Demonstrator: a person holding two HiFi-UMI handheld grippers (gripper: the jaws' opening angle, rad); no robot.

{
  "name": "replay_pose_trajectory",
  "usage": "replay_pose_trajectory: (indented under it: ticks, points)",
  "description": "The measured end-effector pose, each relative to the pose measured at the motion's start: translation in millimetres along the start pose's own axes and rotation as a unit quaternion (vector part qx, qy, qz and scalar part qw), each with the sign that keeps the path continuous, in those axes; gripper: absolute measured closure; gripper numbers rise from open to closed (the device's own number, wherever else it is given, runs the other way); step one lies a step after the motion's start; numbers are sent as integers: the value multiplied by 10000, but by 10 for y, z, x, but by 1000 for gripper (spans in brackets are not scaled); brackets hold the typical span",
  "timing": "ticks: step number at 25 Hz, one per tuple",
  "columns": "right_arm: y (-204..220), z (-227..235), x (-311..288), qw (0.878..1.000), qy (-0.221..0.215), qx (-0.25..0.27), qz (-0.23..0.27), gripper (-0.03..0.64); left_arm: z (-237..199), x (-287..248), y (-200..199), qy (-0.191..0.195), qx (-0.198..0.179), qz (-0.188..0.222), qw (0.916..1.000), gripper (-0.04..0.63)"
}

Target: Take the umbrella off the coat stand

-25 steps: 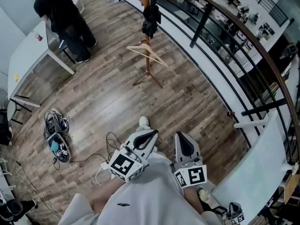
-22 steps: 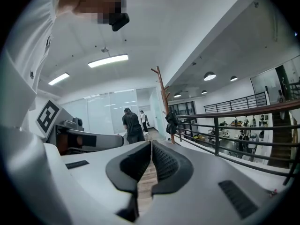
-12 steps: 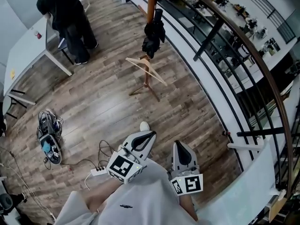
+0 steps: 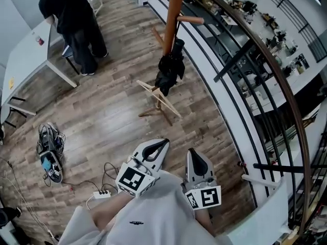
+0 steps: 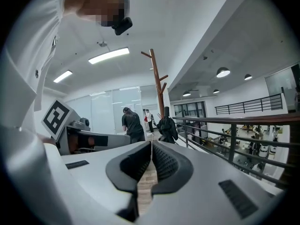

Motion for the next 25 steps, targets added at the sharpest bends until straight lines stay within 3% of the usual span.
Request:
replay_pose_trajectory:
  ticks: [6, 16, 21, 25]
  points:
    - [-110, 363, -487, 9998, -212, -24, -37, 581, -238, -363, -171, -211, 18, 95, 9997, 575]
    - [-158, 791, -994, 9979, -637, -25, -108, 580, -487, -723, -158, -856, 456, 271, 9949, 575]
    - [-117, 914, -1179, 9967, -797, -40, -167, 580, -573, -861, -143, -1017, 408, 63, 9940, 575]
    - [-90, 1043, -1327, 9963, -847, -58, -100, 578, -653, -972, -137, -1184, 594, 333, 9906, 575]
Point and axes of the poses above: the fingertips, and each gripper's own axes: x backward along the fingers, z to its right, y out of its underside, the point moved 6 cm from there along x, backward along the fingers, and after that the axes turned 15 degrees about -y, right-handed, at the moved point
